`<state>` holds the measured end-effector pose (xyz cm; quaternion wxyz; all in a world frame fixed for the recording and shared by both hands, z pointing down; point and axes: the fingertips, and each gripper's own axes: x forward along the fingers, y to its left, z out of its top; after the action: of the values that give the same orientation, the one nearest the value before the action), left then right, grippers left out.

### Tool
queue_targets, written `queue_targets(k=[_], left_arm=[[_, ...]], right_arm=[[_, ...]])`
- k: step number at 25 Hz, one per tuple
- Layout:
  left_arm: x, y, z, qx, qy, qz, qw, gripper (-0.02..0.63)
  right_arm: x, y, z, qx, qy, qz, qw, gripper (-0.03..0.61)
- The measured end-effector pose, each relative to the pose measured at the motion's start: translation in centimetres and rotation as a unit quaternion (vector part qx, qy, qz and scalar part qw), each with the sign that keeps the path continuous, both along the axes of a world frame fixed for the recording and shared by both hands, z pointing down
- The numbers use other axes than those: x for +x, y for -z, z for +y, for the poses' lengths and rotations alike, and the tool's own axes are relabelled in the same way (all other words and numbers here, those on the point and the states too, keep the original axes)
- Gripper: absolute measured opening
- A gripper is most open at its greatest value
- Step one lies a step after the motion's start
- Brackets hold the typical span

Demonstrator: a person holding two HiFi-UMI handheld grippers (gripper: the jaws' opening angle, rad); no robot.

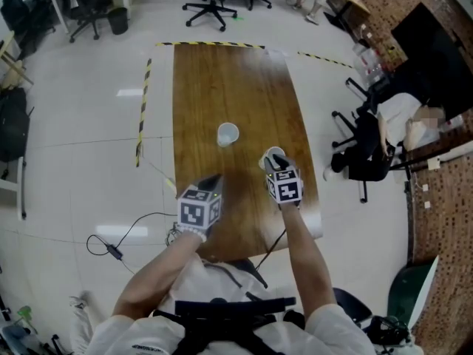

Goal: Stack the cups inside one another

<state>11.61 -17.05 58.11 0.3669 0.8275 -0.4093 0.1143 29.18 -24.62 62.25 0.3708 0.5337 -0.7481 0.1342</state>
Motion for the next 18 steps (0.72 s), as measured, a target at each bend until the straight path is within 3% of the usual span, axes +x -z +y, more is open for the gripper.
queue_targets(k=[5, 18], left_arm=[[-0.4, 0.3, 0.0, 0.002, 0.004, 0.001, 1.0000, -0.002], [-1.6, 1.3, 0.2, 0.020, 0.003, 0.013, 0.9997, -0.002]], right_arm=[[-1.1, 2.3, -0.3, 0.022, -0.030, -0.069, 0.997, 0.130], [-5.9, 5.3, -1.1, 0.055, -0.018, -0.134, 0.989, 0.130]])
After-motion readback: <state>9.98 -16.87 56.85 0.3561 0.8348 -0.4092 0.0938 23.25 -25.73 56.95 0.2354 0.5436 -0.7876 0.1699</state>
